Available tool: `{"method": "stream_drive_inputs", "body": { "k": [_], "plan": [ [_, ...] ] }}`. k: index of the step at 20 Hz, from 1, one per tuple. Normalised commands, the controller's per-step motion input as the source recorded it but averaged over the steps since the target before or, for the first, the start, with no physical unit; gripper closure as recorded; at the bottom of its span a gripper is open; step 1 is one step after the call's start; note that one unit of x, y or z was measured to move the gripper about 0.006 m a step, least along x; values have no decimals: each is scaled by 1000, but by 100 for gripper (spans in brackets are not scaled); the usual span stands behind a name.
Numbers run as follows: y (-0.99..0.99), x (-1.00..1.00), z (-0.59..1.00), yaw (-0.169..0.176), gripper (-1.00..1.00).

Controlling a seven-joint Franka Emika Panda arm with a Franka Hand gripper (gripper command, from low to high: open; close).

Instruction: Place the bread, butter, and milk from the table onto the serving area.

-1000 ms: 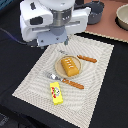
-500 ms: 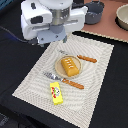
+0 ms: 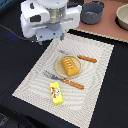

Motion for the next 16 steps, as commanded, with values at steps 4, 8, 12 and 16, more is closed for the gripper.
{"method": "stream_drive_inputs", "body": {
  "k": [4,8,12,16],
  "plan": [
    [445,-800,-258,32,-100],
    [458,-797,-245,32,-100],
    [476,-800,-236,29,-100],
    [495,-806,-201,29,-100]
  ]
}}
